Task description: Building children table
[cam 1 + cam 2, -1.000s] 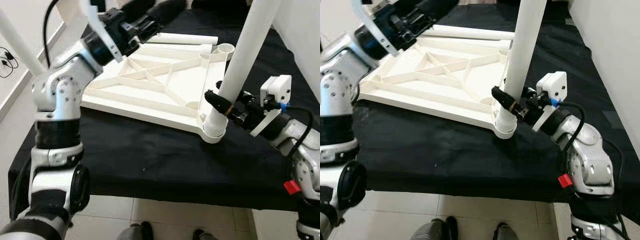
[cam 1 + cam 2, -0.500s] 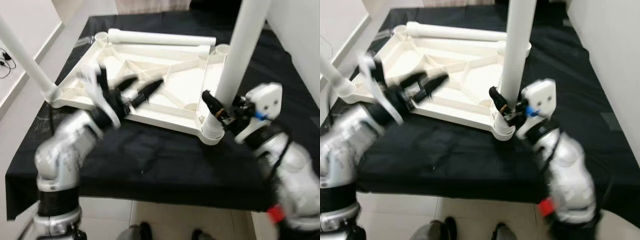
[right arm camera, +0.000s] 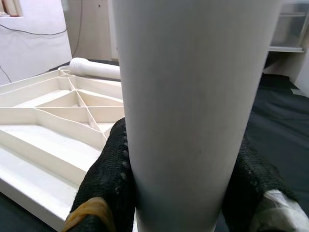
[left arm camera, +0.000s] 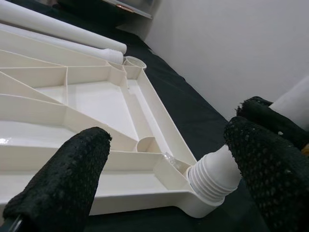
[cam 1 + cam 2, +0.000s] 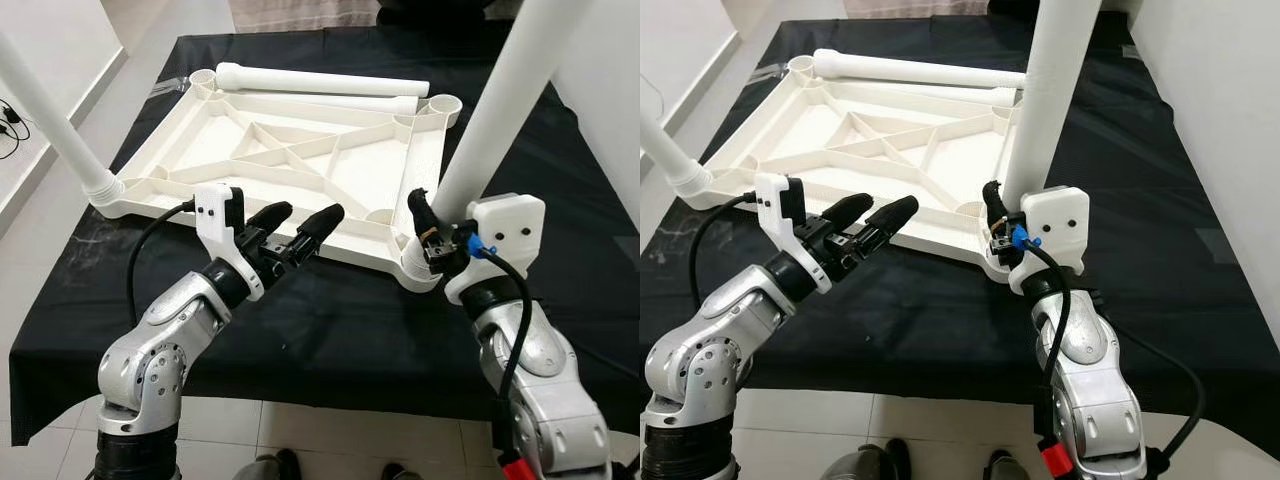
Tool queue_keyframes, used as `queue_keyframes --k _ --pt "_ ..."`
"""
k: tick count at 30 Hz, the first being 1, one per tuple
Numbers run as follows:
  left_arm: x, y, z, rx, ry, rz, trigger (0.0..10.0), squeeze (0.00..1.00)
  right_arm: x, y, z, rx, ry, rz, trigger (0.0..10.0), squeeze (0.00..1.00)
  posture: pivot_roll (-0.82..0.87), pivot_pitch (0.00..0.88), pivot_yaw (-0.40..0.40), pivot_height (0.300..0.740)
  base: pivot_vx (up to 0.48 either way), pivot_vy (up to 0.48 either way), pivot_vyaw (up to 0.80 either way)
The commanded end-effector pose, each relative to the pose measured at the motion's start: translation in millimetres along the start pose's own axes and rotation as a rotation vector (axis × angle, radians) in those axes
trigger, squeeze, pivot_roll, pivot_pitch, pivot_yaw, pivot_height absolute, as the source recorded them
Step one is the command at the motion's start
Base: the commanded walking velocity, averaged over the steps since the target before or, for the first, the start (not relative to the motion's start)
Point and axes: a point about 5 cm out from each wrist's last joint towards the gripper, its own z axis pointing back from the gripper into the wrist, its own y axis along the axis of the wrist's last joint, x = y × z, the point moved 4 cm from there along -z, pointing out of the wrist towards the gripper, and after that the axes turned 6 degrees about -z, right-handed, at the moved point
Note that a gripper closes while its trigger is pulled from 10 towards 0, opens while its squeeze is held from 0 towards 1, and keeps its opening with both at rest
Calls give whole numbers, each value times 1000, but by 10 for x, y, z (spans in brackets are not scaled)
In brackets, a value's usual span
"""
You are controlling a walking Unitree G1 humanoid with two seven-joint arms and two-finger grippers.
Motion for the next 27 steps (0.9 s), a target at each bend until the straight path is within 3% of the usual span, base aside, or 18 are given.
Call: queue_keyframes --k 1,9,12,15,18,20,27 --pt "32 -63 36 -24 2 4 10000 0 162 -386 38 -188 -103 17 0 0 8 260 51 740 0 0 0" --pt "168 -293 108 -103 -41 -14 10000 0 338 -135 -243 -95 -122 33 0 0 4 256 51 740 0 0 0" --pt "330 -586 279 -243 -156 -100 10000 0 376 127 -382 15 -85 4 0 0 5 255 51 740 0 0 0" --pt "407 -702 367 -300 -209 -130 10000 0 383 231 -418 46 -73 9 0 0 10 251 53 740 0 0 0" --pt "535 -911 552 -389 -278 -155 10000 0 343 382 -470 91 -29 29 0 0 2 243 54 740 0 0 0" --pt "578 -1012 631 -417 -284 -159 10000 0 325 371 -488 84 -18 21 0 0 8 236 49 740 0 0 0" --pt "551 -1022 610 -405 -259 -167 10000 0 288 303 -482 68 -16 -11 0 0 6 231 49 740 0 0 0"
